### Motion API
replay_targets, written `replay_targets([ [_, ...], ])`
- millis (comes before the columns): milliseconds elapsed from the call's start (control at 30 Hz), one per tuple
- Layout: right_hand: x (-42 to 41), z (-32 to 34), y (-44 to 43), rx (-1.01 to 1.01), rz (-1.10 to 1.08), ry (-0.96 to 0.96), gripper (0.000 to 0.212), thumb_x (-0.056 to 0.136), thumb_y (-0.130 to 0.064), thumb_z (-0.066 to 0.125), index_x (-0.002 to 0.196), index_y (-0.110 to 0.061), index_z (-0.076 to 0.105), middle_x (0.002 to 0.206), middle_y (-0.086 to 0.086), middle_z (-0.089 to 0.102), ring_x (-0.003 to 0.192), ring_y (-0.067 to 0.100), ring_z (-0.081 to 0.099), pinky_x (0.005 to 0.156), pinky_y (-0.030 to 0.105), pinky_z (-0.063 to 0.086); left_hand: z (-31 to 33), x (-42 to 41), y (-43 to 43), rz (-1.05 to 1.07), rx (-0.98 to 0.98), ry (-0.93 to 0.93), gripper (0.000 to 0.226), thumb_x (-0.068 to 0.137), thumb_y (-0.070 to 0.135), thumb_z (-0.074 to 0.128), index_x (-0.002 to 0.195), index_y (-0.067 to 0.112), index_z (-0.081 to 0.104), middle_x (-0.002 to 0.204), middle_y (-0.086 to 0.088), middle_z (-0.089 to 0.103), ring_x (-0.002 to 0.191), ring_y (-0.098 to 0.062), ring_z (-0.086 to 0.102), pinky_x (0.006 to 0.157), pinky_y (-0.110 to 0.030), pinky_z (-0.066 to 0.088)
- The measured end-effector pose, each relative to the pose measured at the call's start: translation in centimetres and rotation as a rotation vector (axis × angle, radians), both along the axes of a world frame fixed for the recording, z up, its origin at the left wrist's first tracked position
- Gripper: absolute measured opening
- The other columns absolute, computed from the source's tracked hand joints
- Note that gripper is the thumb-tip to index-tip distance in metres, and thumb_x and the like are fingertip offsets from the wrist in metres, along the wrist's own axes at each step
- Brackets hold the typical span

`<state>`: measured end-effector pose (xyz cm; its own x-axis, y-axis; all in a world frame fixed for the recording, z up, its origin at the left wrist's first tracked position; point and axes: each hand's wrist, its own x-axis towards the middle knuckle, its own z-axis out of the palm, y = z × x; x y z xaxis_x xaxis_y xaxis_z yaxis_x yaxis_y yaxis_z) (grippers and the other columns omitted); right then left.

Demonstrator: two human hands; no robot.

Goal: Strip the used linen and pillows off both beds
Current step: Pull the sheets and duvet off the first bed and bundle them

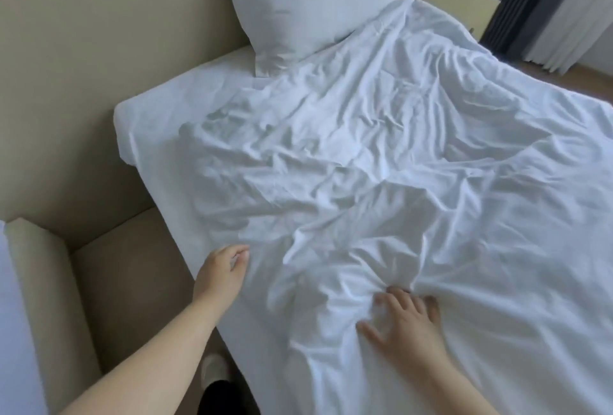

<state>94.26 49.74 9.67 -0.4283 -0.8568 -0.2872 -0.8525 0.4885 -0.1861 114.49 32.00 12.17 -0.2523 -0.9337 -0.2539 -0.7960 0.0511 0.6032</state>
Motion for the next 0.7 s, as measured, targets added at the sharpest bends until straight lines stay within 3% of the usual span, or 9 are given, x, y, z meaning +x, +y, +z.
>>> replay_targets([
  [67,-0.1,0.3,-2.5,-0.152,-0.091,0.008,0.059,0.078,-0.068,0.026,0.09,-0.022,0.061,0.089,0.003,0.068,0.08,0.027,0.067,0.083,0.034,0.027,-0.4,-0.2,-6.0,0.036,-0.002,-0.038,0.037,0.097,0.021,0.041,0.132,0.009,0.048,0.14,-0.009,0.043,0.129,-0.026,0.04,0.102,-0.035,0.034],
  [200,1.0,-0.5,-11.6,-0.269,-0.159,-0.047,0.064,0.089,-0.064,0.004,0.128,-0.029,0.041,0.125,0.004,0.045,0.126,0.022,0.033,0.113,0.023,0.0,-1.7,-0.8,-20.0,0.04,-0.048,-0.108,0.054,0.095,0.026,0.046,0.144,0.013,0.028,0.151,-0.009,0.022,0.138,-0.027,0.027,0.107,-0.037,0.028],
  [267,2.0,-1.8,-18.3,-0.155,-0.145,-0.077,0.066,0.088,-0.065,0.001,0.143,-0.034,0.021,0.134,0.007,0.04,0.135,0.023,0.02,0.114,0.023,0.005,-2.7,-1.0,-27.6,0.018,-0.073,-0.11,0.06,0.093,0.027,0.051,0.145,0.016,0.025,0.152,-0.01,0.02,0.138,-0.027,0.025,0.108,-0.036,0.028],
  [333,2.9,-3.6,-24.8,0.046,-0.172,-0.099,0.093,0.076,-0.075,-0.003,0.148,-0.017,0.012,0.147,0.014,0.034,0.136,0.026,0.02,0.112,0.028,0.022,-3.7,-1.2,-34.2,-0.03,-0.085,-0.133,0.069,0.088,0.03,0.058,0.146,0.017,0.022,0.153,-0.011,0.018,0.14,-0.025,0.022,0.109,-0.035,0.024],
  [367,3.3,-4.7,-27.6,0.109,-0.203,-0.119,0.101,0.068,-0.077,0.0,0.149,-0.017,0.0,0.155,0.01,0.018,0.142,0.025,0.01,0.113,0.031,0.019,-4.2,-1.2,-36.9,-0.053,-0.069,-0.144,0.076,0.086,0.032,0.061,0.147,0.017,0.019,0.154,-0.011,0.016,0.141,-0.024,0.02,0.11,-0.034,0.022],
  [433,4.0,-5.7,-31.0,0.275,-0.267,-0.256,0.085,0.079,-0.068,0.022,0.146,-0.027,-0.013,0.157,0.001,-0.009,0.145,0.02,-0.007,0.116,0.037,0.005,-5.1,-1.2,-41.3,-0.122,0.015,-0.158,0.091,0.079,0.037,0.069,0.148,0.015,0.013,0.155,-0.008,0.017,0.141,-0.023,0.022,0.112,-0.033,0.022],
  [500,3.9,-6.0,-32.4,0.349,-0.314,-0.29,0.078,0.092,-0.05,0.036,0.145,-0.029,-0.016,0.156,0.0,-0.015,0.144,0.019,-0.011,0.116,0.039,0.002,-5.7,-1.1,-44.3,-0.211,0.178,-0.16,0.111,0.064,0.051,0.075,0.148,0.013,0.013,0.154,-0.005,0.022,0.139,-0.023,0.027,0.113,-0.034,0.025],
  [600,2.9,-6.1,-32.9,0.39,-0.346,-0.249,0.082,0.092,-0.048,0.04,0.144,-0.026,-0.02,0.156,-0.001,-0.015,0.145,0.018,-0.011,0.116,0.038,0.002,-5.9,-1.2,-46.2,-0.372,0.385,-0.229,0.137,0.029,0.07,0.061,0.147,0.016,0.017,0.15,-0.002,0.031,0.137,-0.02,0.032,0.113,-0.035,0.026],
  [700,2.7,-5.7,-33.9,0.427,-0.386,-0.262,0.081,0.091,-0.049,0.041,0.146,-0.029,-0.015,0.156,-0.001,-0.012,0.145,0.019,-0.008,0.116,0.039,0.006,-6.2,-1.6,-46.7,-0.509,0.466,-0.352,0.125,0.035,0.065,0.064,0.143,0.015,0.027,0.146,-0.002,0.038,0.133,-0.021,0.039,0.11,-0.033,0.03],
])
